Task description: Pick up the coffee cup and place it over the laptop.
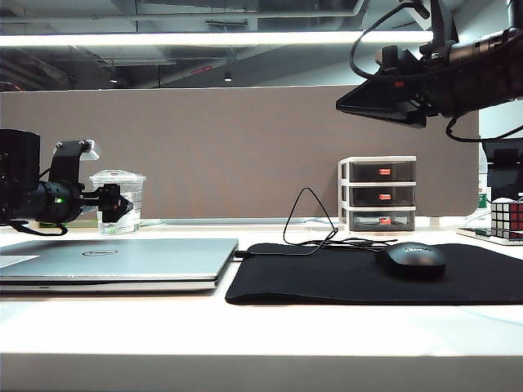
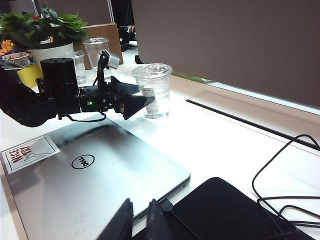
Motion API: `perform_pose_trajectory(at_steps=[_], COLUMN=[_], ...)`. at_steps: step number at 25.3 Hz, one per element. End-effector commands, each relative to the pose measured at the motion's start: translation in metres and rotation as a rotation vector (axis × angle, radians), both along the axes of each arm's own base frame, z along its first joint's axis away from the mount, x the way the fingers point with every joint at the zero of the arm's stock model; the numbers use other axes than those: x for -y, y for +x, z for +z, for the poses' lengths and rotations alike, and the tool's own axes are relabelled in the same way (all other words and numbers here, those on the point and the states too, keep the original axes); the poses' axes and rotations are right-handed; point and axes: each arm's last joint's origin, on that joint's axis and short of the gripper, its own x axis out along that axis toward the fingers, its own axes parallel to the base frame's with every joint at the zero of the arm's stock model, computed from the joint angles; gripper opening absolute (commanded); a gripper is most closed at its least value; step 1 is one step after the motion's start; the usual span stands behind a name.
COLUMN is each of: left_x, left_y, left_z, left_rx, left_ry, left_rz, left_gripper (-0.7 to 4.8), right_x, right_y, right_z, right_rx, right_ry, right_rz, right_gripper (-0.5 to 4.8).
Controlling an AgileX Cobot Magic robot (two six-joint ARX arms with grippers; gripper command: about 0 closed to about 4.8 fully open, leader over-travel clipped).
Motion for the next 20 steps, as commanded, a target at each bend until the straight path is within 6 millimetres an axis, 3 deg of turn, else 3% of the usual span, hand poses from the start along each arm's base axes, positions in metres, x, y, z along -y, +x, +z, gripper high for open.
perform_pose_trajectory(at_steps=[1,20], left_x=[0.000,0.011], left_y=[0.003,0.011], left_z=[0.007,0.011], left_rx=[0.022,-0.030], left_ry=[-0.001,-0.006], left_rz=[-0.007,0.038], left_gripper=[4.79,4.79], right_x=[-0.001,-0.001], right_y=[0.000,0.000], right_z=[0.004,0.004], right_rx=[0.027,0.028], right_ry=[0.004,0.002], right_rz=[0.010,0.022], right_gripper=[0.53,0.53])
